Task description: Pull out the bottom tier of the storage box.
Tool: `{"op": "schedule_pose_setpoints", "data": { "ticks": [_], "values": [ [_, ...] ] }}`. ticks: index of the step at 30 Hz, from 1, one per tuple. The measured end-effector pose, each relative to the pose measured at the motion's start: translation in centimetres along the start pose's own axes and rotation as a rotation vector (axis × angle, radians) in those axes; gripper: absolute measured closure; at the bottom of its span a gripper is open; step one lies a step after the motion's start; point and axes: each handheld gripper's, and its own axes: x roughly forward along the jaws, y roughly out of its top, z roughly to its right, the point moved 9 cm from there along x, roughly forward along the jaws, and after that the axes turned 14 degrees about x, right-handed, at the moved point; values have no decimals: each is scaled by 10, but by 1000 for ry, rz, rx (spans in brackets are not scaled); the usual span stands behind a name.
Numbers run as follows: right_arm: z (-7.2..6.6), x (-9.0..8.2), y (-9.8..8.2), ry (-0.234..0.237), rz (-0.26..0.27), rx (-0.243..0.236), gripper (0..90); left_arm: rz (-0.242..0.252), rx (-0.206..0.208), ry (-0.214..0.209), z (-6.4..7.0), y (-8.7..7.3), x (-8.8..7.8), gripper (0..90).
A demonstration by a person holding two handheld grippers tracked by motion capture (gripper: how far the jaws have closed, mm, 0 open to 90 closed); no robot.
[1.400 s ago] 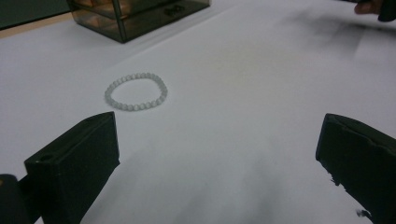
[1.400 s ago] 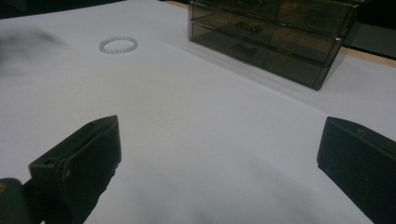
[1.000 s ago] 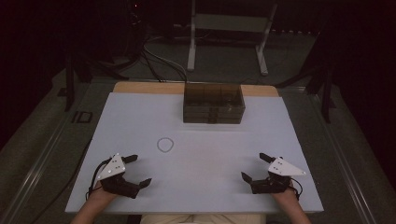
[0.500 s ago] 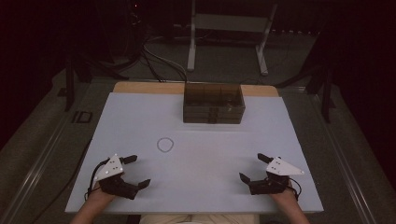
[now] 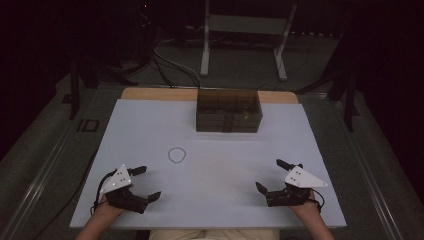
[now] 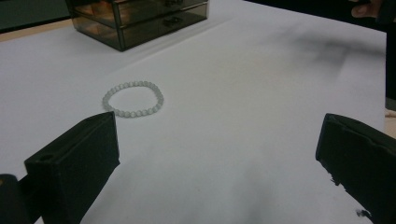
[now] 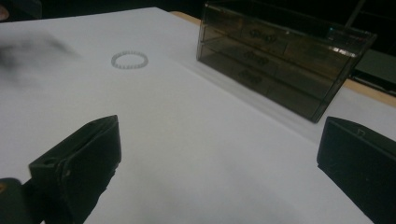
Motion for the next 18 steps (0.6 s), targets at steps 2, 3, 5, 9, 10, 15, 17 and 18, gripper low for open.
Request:
{"op": "schedule_pose_setpoints", "data": {
  "ticks": [2, 3, 5, 9, 10, 15, 17, 18],
  "values": [
    [0, 0, 2, 0, 3, -1, 0, 1, -2, -2, 0, 0, 0, 9],
    [1, 0, 5, -2, 11, -7, 0, 4, -5, -4, 1, 1, 0, 9],
    [1, 1, 9, 0, 15, -7, 0, 7, -1, -9, 2, 2, 0, 9],
    [1, 5, 14, 9, 7, -23, 0, -1, 3, -13, 3, 1, 1, 9],
    [1, 5, 15, 6, 5, -29, 0, -1, 1, -13, 2, 1, 1, 8],
    [1, 8, 25, 9, 18, -50, 0, 5, -7, -9, 1, 1, 0, 9],
    [1, 9, 27, 11, 10, -63, 0, 2, -6, -11, 1, 0, 0, 9],
    [1, 10, 28, 11, 4, -71, 0, 1, -6, -11, 1, 0, 1, 9]
  ]
}}
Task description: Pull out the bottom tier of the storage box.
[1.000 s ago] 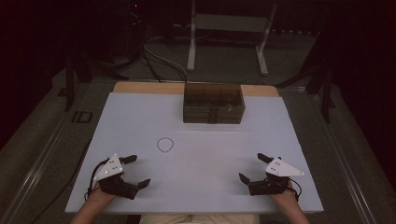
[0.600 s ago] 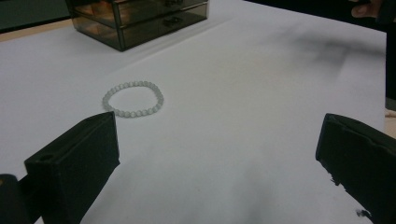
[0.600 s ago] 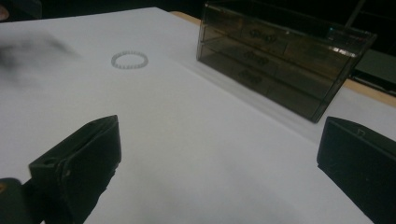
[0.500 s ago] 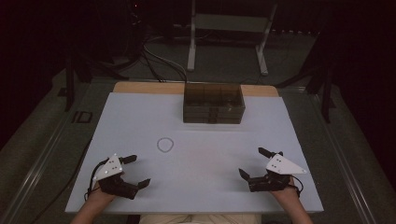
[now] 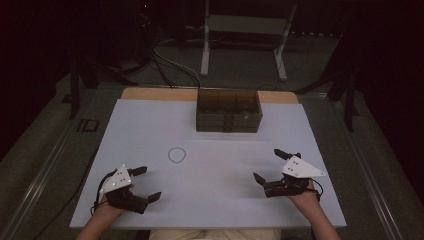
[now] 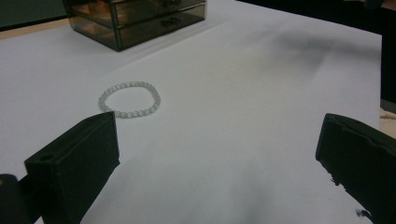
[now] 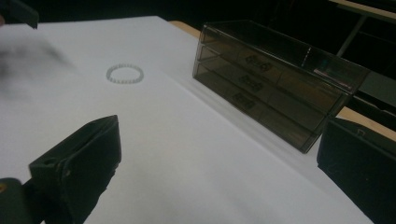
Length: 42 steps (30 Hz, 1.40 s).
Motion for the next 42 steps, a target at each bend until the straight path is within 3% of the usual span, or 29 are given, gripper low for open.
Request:
{"op": "schedule_pose_setpoints", "data": {
  "ticks": [21, 42],
  "values": [
    [-4, 24, 27, -13, 18, -113, 0, 3, -1, 2, 0, 0, -1, 9],
    [4, 44, 42, -68, 16, -209, 0, 3, 1, 3, -1, 0, -1, 9]
  ]
}}
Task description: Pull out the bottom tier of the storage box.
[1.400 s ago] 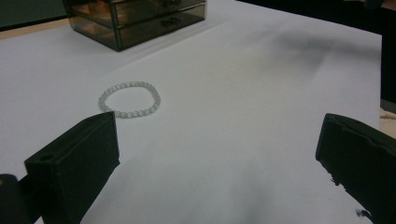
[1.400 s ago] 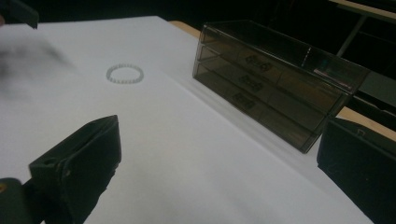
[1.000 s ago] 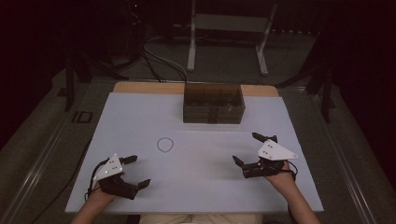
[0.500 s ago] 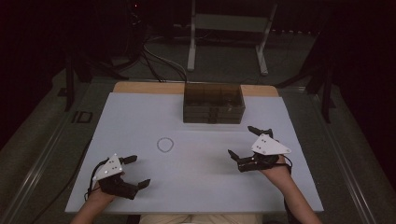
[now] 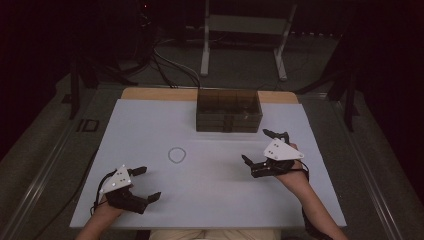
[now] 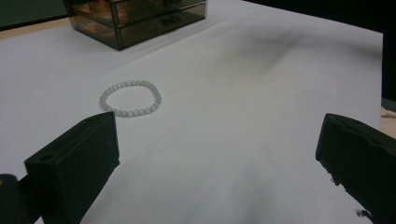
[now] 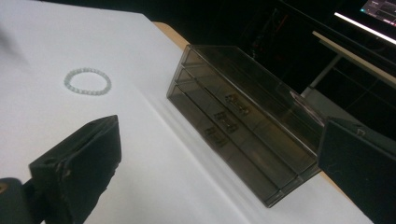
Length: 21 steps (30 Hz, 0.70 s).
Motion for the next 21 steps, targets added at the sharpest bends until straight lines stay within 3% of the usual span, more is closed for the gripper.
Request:
{"op": "schedule_pose_setpoints", "data": {
  "ticks": [15, 21],
  "values": [
    [-1, 24, 3, -42, -38, -96, 0, -2, -1, 0, 0, -1, 0, 9],
    [-2, 32, 3, -45, -47, -96, 0, -1, -4, -1, -1, -1, 0, 9]
  ]
}}
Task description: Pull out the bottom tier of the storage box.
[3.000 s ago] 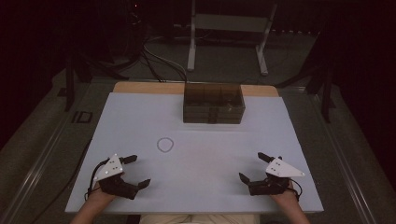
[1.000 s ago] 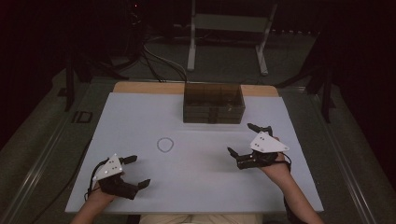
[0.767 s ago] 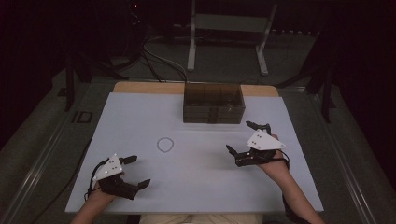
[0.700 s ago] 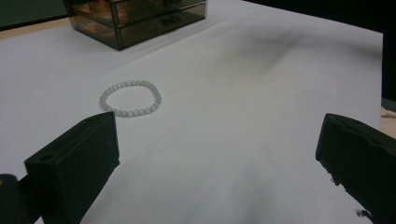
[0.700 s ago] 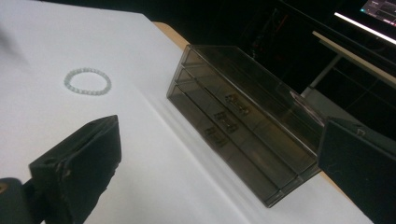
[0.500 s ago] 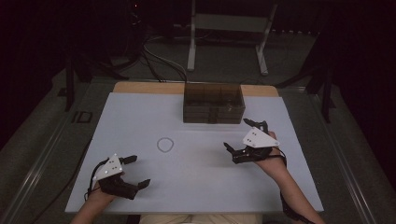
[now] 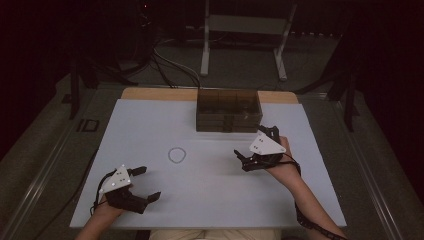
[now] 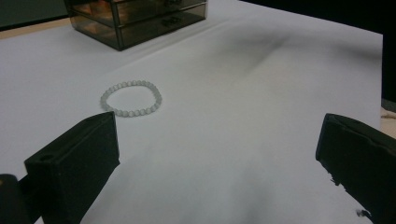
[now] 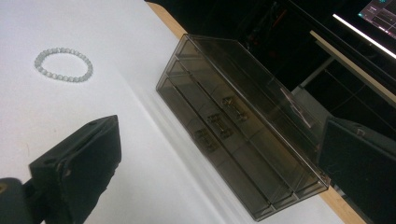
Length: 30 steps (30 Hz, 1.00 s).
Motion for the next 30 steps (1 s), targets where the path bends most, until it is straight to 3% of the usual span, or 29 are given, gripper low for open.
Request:
{"op": "schedule_pose_setpoints", "data": {
  "ticks": [13, 22, 30],
  "values": [
    [-6, 23, -8, -40, -69, -93, 0, 1, 2, 1, 0, 0, 0, 9],
    [-13, 39, -15, -68, -119, -192, 0, -1, 3, 2, 0, 0, 0, 9],
    [-18, 59, -30, -114, -225, -316, 0, 4, -1, 5, -1, 0, 0, 9]
  ]
}}
